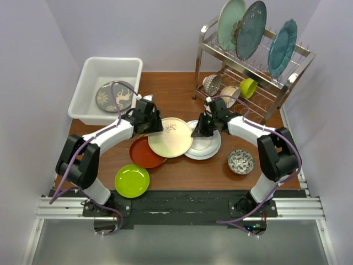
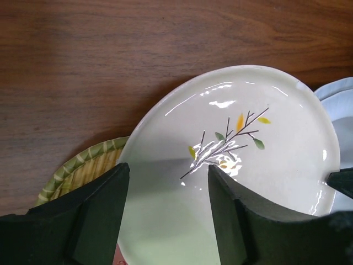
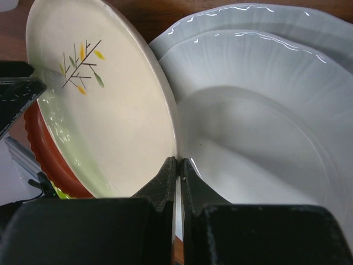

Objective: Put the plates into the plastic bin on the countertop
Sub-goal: Move the plate to the center of the board, then pick up the plate at the center of the board.

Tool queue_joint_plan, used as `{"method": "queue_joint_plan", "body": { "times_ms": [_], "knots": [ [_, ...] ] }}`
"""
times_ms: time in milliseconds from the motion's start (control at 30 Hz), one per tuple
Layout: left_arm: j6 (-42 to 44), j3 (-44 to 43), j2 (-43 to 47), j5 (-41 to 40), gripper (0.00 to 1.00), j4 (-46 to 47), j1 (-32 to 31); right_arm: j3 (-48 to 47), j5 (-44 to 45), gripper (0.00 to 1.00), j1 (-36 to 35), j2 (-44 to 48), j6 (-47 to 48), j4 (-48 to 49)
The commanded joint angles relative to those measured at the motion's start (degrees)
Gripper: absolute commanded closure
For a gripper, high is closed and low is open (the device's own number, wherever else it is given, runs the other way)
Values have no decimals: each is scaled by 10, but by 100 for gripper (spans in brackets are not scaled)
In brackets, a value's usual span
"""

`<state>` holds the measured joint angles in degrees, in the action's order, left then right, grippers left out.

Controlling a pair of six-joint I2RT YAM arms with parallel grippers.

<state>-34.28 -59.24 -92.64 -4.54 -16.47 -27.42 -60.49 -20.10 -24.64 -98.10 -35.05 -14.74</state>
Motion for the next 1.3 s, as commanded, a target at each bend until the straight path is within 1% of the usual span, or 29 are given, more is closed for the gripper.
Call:
{"method": "queue_joint_plan", "body": {
  "times_ms": [0,100,200,267,500,633,667,733,800,867,1033,1067,1133,1167,1233,1267],
  "knots": [
    [10,3,54,-38,35,-18,0,23,26,100,5,-34,29,-13],
    [7,20,102,-34,33,-13,0,27,26,100,6,-36,31,-11],
    [4,28,127,-28,32,-26,0,27,25,100,7,-42,31,-10],
    [-2,36,134,-23,32,-40,0,27,24,100,7,-45,34,-9],
    [-28,99,180,4,34,-23,3,32,23,100,8,-53,39,-6],
    [-29,129,187,24,34,-16,14,36,18,100,10,-58,39,-2],
    [-30,136,187,32,34,-2,18,38,17,100,10,-59,39,2],
    [-35,163,191,77,34,22,32,40,16,100,10,-59,40,5],
    [-48,183,196,117,34,71,39,42,15,100,9,-61,39,5],
    [-60,203,200,134,36,108,41,44,13,100,9,-61,39,6],
    [-61,221,196,172,48,156,41,44,11,100,9,-62,40,8],
    [-61,222,195,179,51,156,42,44,11,100,9,-63,41,8],
    [-67,229,194,194,56,189,42,44,9,100,9,-63,41,8],
    [-68,231,194,199,61,195,42,45,9,100,9,-63,41,9],
    [-69,232,192,208,67,198,42,46,8,100,9,-65,42,9],
    [-68,231,191,209,79,195,42,47,8,100,10,-64,41,11]
  ]
}}
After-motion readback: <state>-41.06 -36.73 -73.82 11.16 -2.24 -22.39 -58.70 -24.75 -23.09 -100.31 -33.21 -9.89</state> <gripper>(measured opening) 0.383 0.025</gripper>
